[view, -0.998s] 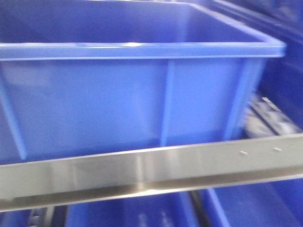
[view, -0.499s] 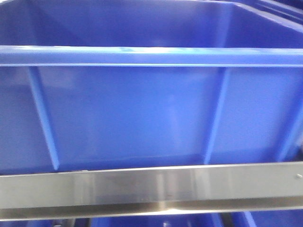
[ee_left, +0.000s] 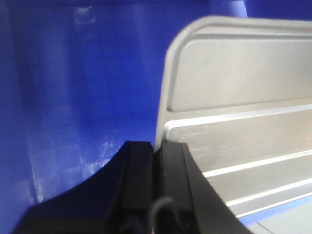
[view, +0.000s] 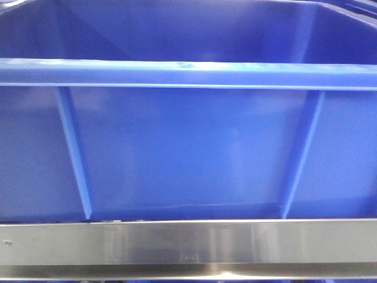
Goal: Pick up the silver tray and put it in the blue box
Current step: 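Drive up to the rack and align with the empty blue bin, then lower the tray into the blue bin and open both grippers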
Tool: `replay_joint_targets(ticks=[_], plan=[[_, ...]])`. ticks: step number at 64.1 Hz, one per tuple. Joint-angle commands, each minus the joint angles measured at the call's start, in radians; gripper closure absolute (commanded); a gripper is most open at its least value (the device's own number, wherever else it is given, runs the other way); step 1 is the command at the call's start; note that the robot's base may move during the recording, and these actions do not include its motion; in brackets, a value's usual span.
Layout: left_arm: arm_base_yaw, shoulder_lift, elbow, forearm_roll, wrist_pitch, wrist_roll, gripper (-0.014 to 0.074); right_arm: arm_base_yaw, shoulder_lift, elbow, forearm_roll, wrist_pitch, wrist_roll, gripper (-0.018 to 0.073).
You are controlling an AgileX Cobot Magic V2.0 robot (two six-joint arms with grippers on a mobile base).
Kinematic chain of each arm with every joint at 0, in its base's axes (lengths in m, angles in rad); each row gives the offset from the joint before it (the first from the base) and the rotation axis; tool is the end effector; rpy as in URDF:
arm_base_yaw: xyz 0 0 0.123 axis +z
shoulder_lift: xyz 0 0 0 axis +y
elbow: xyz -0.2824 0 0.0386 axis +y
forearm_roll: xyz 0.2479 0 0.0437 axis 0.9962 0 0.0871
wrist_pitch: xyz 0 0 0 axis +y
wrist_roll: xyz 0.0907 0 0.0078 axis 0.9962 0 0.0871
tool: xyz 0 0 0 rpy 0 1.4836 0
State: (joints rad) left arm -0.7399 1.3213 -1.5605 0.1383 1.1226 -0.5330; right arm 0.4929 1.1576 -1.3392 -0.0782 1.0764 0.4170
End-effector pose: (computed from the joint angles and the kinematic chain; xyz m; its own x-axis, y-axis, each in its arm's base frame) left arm 0.2008 -0.1679 0.4430 -0.7435 0.0670 -0.6654 0.2988 0.9234 -0.2409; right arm 0.1974 0.0989 0.4192 -0.7500 0.0170 -0.6612 -0.1637 0.9638 0.2105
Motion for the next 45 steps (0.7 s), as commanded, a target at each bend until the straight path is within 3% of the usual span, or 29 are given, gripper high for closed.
replay_joint_targets(ticks=[1,20,45], plan=[[0.005,0.005,-0.033,0.118,-0.039,0.006,0.0693,-0.01,-0.011,-0.054,-0.149,0.028,-0.015,0.0503],[0.009,0.179,-0.033,0.198,-0.135,0.006,0.0693,-0.017,0.136,-0.113,-0.196,0.007,-0.019,0.0503],[0.087,0.329,-0.033,0.178,-0.183,0.004,0.0687,-0.086,0.373,-0.113,-0.201,-0.07,-0.02,0.0501]])
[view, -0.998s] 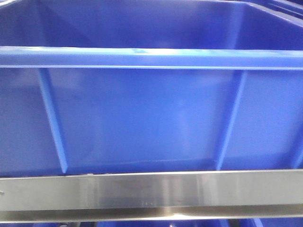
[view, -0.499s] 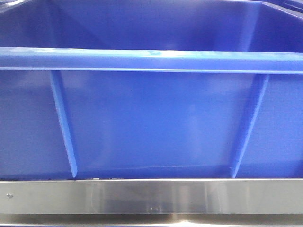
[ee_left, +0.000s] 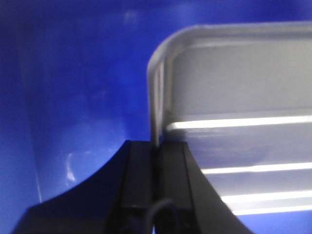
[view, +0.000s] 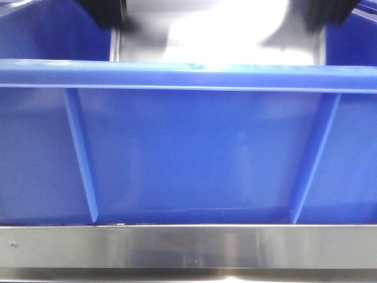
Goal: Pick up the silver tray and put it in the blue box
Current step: 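Lower the tray into the blue bin and open both grippers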
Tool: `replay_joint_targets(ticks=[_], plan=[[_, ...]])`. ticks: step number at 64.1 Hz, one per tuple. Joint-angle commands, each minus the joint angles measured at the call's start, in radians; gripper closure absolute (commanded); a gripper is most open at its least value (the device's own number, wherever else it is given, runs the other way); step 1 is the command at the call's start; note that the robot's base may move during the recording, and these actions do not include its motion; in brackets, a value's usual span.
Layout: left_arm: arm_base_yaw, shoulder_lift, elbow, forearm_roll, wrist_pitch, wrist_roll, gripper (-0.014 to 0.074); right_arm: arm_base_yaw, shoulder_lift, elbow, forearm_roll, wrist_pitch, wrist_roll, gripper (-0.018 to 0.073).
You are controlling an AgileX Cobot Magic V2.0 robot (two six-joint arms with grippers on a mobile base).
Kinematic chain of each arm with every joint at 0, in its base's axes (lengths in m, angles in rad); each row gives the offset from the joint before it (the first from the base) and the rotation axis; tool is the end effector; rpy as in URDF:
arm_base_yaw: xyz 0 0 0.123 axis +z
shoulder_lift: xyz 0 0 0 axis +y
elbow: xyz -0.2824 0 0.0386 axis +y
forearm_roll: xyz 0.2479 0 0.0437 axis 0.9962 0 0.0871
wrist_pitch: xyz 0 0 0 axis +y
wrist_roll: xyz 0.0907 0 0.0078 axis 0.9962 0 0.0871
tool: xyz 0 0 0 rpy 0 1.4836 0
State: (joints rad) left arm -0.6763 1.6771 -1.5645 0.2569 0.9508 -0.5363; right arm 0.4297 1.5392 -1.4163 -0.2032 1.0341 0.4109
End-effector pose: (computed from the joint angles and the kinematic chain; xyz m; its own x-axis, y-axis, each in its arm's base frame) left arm 0.3008 -0.2172 0.3422 -0.7875 0.1611 -0.5949 0.2420 0.9685 -0.0581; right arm 0.3018 0.1209 0.3412 -0.8569 -0.0664 -0.5112 -0.0789 0.9969 0.0028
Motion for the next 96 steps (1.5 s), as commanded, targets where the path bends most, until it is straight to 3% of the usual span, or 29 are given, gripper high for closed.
replay_joint_targets(ticks=[1,7,13,26,32,40,48,54,64,73,83,96], plan=[[0.026,-0.024,-0.029,0.057,-0.012,0.007,0.0687,-0.022,-0.004,-0.036,-0.076,-0.029,-0.014,0.05],[0.035,-0.008,-0.029,0.049,-0.023,0.009,0.0633,-0.022,0.021,-0.036,-0.077,-0.038,-0.014,0.0496],[0.037,-0.004,-0.029,0.047,-0.025,0.009,0.0516,-0.022,0.025,-0.036,-0.077,-0.038,-0.014,0.0435],[0.037,-0.004,-0.052,0.033,-0.035,0.035,0.0165,-0.022,0.015,-0.039,-0.081,-0.036,-0.014,0.0038],[0.037,-0.006,-0.081,0.031,-0.005,0.037,0.0104,-0.022,0.0,-0.039,-0.085,-0.027,-0.014,-0.0075],[0.031,-0.012,-0.132,0.022,0.067,0.087,0.0102,-0.022,-0.037,-0.039,-0.095,-0.009,-0.014,-0.0052],[0.015,-0.044,-0.154,0.014,0.137,0.114,0.0113,-0.019,-0.104,-0.039,-0.095,-0.006,-0.014,-0.0021],[-0.011,-0.086,-0.154,0.016,0.173,0.133,0.015,-0.016,-0.168,-0.035,-0.09,-0.004,-0.014,0.0068],[-0.065,-0.194,-0.132,0.04,0.219,0.165,0.0279,-0.016,-0.289,0.004,-0.088,-0.006,-0.029,0.0317],[-0.125,-0.317,-0.053,0.092,0.217,0.165,0.0465,-0.016,-0.388,0.089,-0.072,-0.038,-0.054,0.051],[-0.151,-0.479,0.076,0.102,0.216,0.165,0.0712,-0.016,-0.501,0.199,-0.052,-0.1,-0.091,0.0508],[-0.152,-0.717,0.248,0.098,0.142,0.165,0.0689,-0.016,-0.706,0.335,-0.034,-0.227,-0.134,0.0508]])
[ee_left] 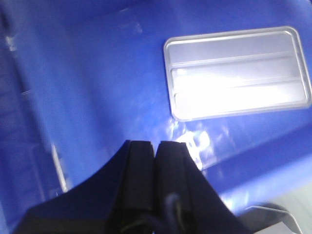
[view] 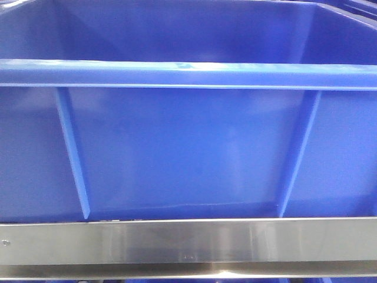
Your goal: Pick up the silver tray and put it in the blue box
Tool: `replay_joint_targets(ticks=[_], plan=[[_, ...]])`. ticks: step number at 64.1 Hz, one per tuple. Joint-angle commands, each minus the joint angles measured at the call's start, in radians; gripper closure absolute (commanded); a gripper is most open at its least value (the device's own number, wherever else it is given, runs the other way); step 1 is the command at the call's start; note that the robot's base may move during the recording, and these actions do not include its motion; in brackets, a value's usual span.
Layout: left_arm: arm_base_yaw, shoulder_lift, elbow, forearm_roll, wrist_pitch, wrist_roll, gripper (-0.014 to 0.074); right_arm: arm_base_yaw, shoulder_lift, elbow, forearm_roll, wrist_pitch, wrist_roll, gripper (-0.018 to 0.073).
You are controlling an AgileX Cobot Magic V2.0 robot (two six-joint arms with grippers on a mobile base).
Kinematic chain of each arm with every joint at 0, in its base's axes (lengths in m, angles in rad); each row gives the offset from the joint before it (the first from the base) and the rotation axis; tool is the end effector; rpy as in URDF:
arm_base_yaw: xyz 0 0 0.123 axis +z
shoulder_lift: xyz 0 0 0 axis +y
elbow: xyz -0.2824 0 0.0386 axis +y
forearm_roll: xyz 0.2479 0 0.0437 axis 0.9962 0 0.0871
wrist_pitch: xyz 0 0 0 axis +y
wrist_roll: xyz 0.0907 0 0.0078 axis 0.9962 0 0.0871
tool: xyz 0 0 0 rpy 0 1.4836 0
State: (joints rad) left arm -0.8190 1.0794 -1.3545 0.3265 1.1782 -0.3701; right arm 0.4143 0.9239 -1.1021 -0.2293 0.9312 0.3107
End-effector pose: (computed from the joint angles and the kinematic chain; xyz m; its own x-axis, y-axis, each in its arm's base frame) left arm 0.1482 -0.1190 0.4374 -0.6069 0.3150 -0.7297 0.4234 0.9051 0.0386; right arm 0.1603 0.0523 0.4041 -0.5931 -0.0767 -0.8015 -0.1640 0.9861 0.0270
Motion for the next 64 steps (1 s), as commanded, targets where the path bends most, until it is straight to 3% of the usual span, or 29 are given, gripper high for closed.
replay_joint_targets(ticks=[1,23,33,64], plan=[[-0.009,-0.148,0.052,0.028,-0.095,-0.001,0.0689,0.0,-0.107,0.032,-0.005,-0.135,-0.037,0.0508],[-0.009,-0.662,0.419,0.003,-0.338,0.111,0.0689,0.0,-0.52,0.35,0.018,-0.238,-0.087,0.0508],[-0.009,-0.821,0.542,0.001,-0.438,0.125,0.0689,0.0,-0.672,0.47,0.018,-0.287,-0.087,0.0508],[-0.009,-0.889,0.653,-0.022,-0.456,0.125,0.069,-0.002,-0.713,0.506,0.018,-0.295,-0.087,0.0508]])
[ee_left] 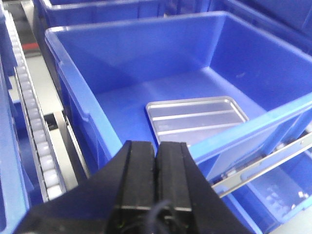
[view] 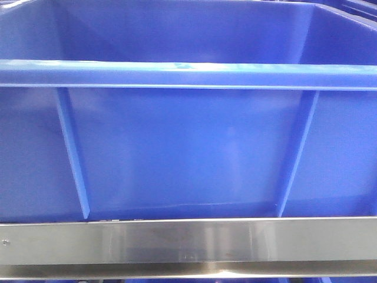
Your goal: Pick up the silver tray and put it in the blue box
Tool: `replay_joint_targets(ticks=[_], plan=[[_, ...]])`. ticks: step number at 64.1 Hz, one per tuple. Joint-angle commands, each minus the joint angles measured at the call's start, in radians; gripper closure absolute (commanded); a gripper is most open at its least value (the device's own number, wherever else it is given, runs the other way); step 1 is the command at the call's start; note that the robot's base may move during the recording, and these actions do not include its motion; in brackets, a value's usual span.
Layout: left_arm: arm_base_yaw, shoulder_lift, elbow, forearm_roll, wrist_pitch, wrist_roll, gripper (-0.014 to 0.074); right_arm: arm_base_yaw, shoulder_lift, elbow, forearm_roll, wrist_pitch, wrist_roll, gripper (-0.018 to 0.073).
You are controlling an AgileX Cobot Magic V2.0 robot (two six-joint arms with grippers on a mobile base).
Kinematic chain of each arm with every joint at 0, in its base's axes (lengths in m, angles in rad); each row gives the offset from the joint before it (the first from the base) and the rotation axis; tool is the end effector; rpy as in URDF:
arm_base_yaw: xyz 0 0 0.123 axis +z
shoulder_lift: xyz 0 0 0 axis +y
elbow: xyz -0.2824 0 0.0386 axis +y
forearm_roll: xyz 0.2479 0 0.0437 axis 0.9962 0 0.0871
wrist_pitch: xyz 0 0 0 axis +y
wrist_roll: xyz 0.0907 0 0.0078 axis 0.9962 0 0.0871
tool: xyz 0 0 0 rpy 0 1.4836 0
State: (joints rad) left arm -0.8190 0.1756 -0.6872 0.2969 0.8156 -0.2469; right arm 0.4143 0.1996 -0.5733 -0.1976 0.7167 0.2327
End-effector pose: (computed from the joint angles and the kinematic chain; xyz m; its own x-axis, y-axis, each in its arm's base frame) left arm 0.0215 0.0055 0.3525 -0.1548 0.1081 -0.9820 0.5652 0.8250 0.0017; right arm 0.0351 0.0026 0.3259 -0.2458 -0.0184 -0.9691 -0.2653 0.9629 0.0490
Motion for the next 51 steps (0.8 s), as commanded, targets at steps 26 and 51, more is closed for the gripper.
replay_joint_targets(ticks=[26,51], plan=[[0.163,0.009,0.06,-0.219,-0.158,0.162,0.0689,-0.002,0.011,-0.023,-0.014,-0.081,-0.009,0.0508],[0.643,-0.202,0.511,-0.417,-0.71,0.315,0.0689,-0.002,0.011,-0.022,-0.014,-0.082,-0.009,0.0508]])
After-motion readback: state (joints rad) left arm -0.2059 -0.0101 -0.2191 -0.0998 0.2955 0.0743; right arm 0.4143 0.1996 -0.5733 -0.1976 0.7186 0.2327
